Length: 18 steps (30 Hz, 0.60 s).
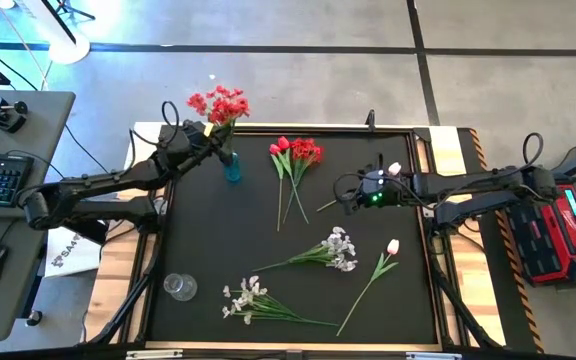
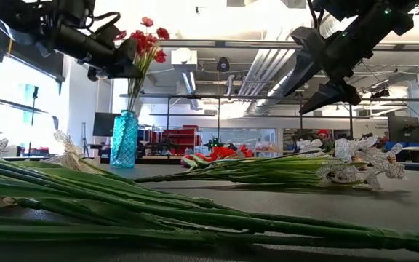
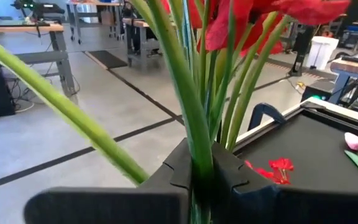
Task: Sort flowers into vase by color
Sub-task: Put the center left red flower into the blue vase
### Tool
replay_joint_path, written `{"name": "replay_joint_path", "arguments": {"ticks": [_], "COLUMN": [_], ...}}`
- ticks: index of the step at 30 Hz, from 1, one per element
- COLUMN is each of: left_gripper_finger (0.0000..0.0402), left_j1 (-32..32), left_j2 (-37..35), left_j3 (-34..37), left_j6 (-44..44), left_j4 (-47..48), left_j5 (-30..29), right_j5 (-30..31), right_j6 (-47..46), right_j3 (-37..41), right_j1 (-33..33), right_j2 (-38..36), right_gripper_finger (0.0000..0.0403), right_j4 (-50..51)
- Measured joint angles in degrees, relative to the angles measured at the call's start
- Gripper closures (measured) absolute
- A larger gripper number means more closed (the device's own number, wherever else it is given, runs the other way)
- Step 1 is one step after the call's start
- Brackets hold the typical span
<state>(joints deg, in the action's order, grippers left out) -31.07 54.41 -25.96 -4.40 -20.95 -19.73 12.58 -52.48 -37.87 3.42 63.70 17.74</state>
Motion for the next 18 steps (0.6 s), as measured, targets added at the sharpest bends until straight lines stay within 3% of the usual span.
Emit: {"name": "replay_joint_path", "arguments": {"ticks": [10, 14, 18], "left_gripper_finger": [0.0303, 0.0261, 0.0221], "left_j1": [3.08, 4.55, 5.36], "left_j2": [-0.40, -2.89, -7.48], "left_j3": [0.00, 0.00, -0.02], "left_j6": [0.12, 0.09, 0.15], "left_j4": [6.36, 9.88, 14.71], "left_j5": [0.98, 2.82, 0.90], "right_j5": [-2.11, -3.42, -4.28], "right_j6": [0.04, 0.04, 0.04], "right_j3": [0.00, 0.00, 0.00], "right_j1": [0.00, 0.00, -0.07], "right_j2": [0.00, 0.00, 0.00], "right_gripper_finger": [0.0141, 0.0141, 0.0141], "right_j4": [0.00, 0.00, 0.00]}}
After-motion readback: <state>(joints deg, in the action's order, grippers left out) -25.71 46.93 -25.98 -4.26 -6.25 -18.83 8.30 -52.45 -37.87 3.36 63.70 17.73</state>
